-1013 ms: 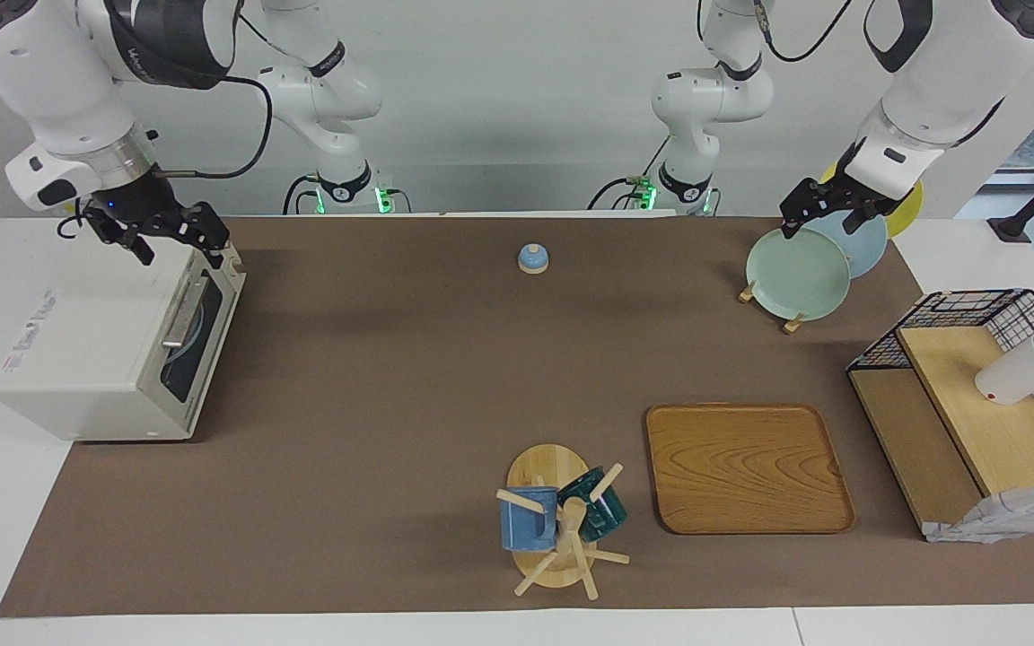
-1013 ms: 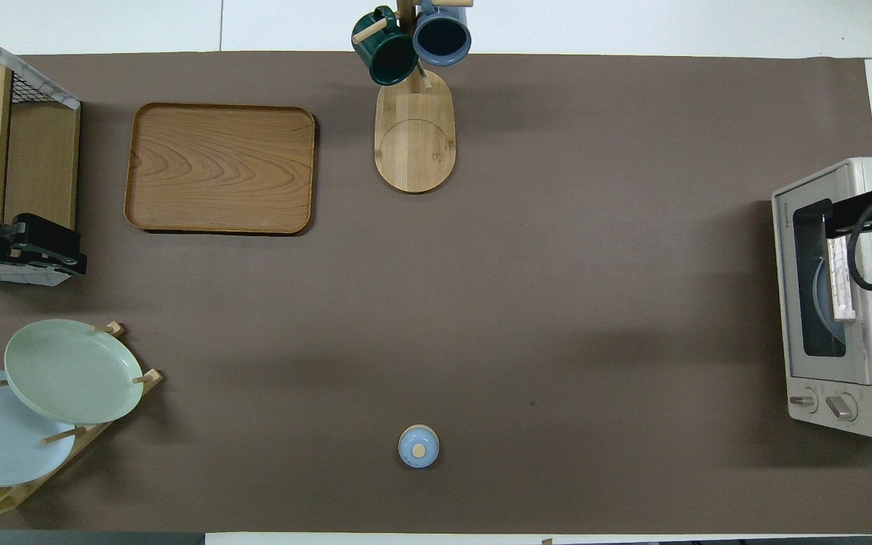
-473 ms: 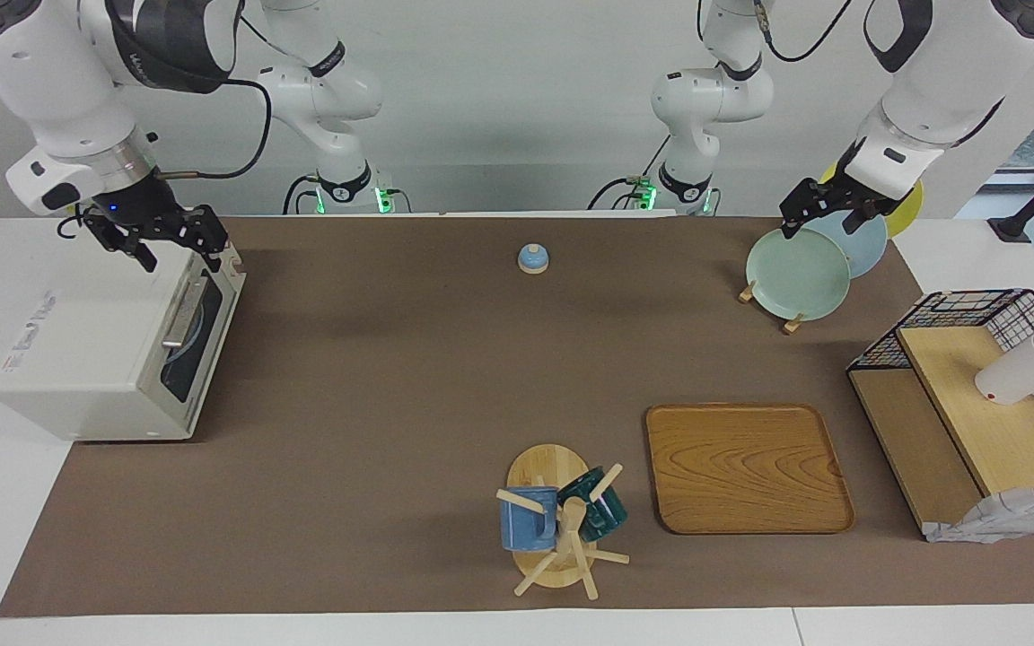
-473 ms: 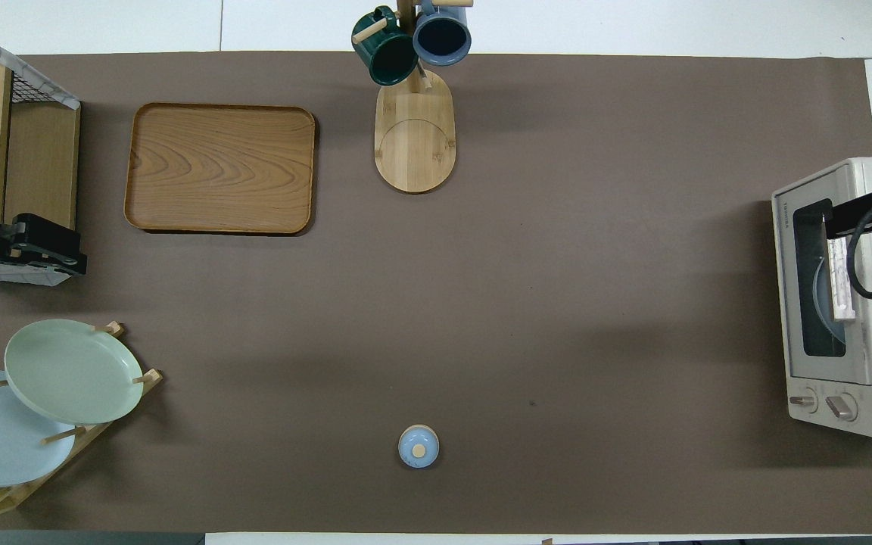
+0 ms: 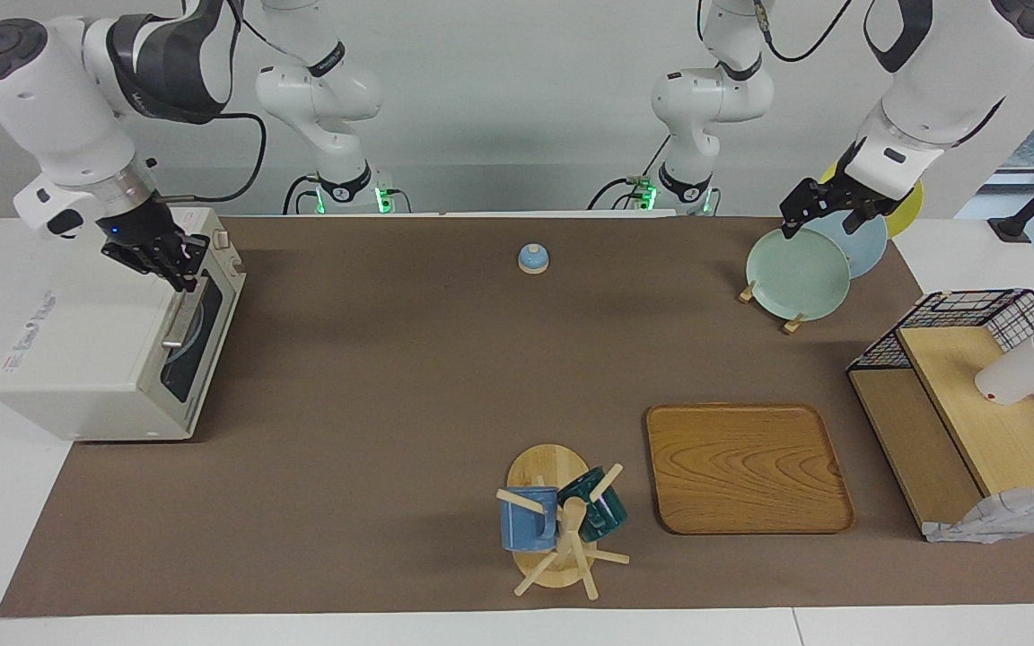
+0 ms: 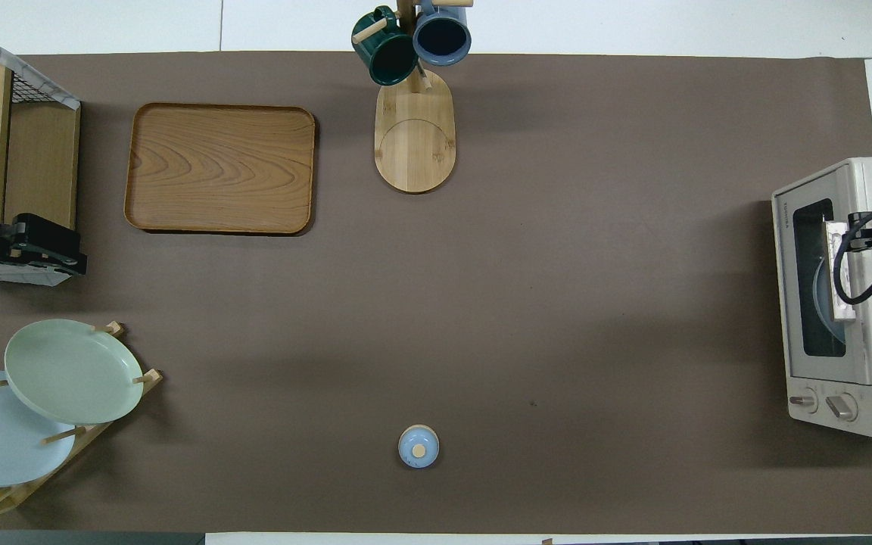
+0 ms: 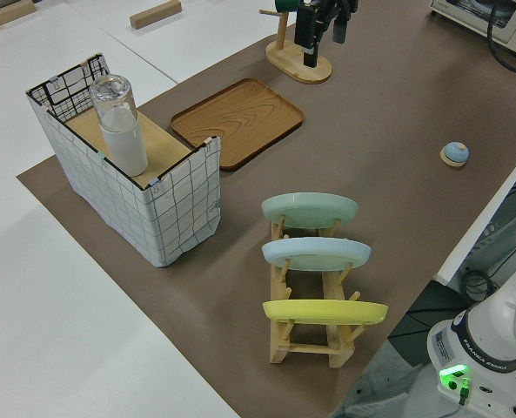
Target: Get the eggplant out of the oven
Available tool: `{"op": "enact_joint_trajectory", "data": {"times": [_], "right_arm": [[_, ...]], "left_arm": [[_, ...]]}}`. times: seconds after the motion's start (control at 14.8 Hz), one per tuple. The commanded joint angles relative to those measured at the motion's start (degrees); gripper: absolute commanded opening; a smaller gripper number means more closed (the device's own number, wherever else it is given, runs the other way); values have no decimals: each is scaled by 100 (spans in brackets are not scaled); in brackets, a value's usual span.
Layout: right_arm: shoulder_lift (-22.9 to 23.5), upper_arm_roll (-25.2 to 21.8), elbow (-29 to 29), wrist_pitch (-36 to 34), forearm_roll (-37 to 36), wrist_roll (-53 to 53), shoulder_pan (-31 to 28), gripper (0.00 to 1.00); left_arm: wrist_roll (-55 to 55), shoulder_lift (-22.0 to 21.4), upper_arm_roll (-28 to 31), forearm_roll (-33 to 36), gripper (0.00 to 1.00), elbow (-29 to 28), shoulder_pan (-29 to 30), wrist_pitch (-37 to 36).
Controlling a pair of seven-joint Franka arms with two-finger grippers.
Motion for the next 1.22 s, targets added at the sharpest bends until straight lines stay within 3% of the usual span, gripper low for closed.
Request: {"op": "enact_joint_trajectory", "data": {"times": [0.0, 0.2, 1.15], "right_arm": [[-260, 43, -585, 466, -365, 82, -65, 0], [-155, 35, -893, 968, -990, 118, -91, 0], [-154, 43, -1281, 996, -1017, 611, -170, 0]], "left_arm": [[-32, -119, 10, -41, 100, -128, 26, 29], [-32, -119, 10, -41, 100, -128, 26, 29], [-32, -119, 10, -41, 100, -128, 26, 29]]}}
